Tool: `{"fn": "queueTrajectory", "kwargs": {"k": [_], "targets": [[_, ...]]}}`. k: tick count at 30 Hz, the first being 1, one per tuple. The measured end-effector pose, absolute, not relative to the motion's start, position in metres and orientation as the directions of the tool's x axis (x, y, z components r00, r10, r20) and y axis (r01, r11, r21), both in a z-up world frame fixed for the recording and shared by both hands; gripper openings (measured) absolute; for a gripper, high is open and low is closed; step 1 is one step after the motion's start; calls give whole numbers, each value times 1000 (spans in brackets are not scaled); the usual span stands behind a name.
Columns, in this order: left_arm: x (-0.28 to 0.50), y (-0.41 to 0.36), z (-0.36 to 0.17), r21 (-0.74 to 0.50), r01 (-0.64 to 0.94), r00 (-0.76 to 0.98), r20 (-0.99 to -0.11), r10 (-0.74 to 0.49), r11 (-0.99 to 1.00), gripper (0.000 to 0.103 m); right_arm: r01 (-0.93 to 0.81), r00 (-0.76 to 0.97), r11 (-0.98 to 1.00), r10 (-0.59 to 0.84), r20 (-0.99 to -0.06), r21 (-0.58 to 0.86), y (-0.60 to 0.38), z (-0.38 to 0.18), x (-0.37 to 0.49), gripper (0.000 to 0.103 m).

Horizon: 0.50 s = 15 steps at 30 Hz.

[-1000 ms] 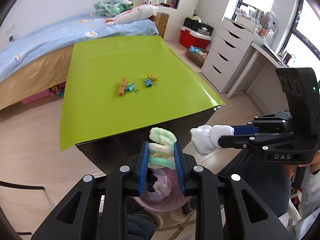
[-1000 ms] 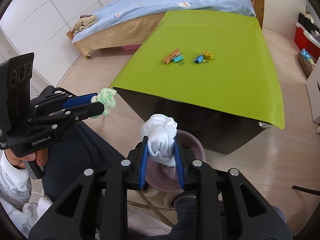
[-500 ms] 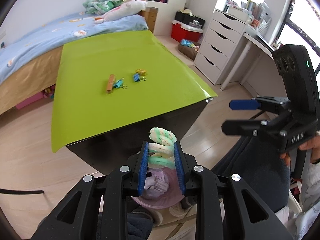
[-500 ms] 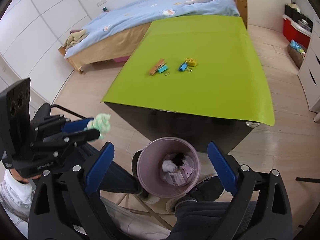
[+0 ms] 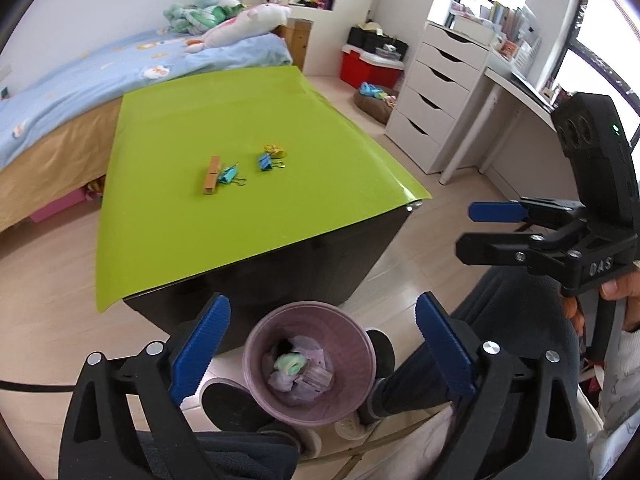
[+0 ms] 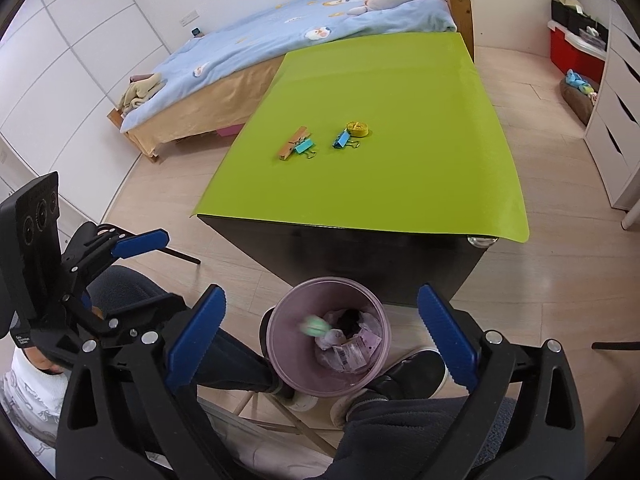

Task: Collect trash
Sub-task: 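Drop the white cloth and scrunchie into the pink wastebasket, opening both grippers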

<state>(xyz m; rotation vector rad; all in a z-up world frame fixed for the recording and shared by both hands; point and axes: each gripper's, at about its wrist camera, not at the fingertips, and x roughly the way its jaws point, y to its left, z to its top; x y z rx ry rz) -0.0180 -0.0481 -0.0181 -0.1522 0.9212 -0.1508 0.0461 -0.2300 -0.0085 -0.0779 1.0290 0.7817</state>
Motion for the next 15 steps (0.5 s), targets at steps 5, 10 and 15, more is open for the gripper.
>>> {"fn": "queueTrajectory", "kwargs": {"k": [5, 10, 15], "targets": [[-18, -40, -18, -175, -4, 607, -783, -137, 985, 95, -612, 269, 732, 548, -792, 299, -229, -11, 47, 97], [-17, -32, -19, -194, -35, 602, -787, -134, 980, 95, -610, 265, 732, 549, -792, 303, -229, -12, 48, 98], [-17, -28, -20, -205, -48, 605, -785, -134, 978, 95, -603, 261, 735, 549, -794, 309, -227, -13, 51, 98]]}}
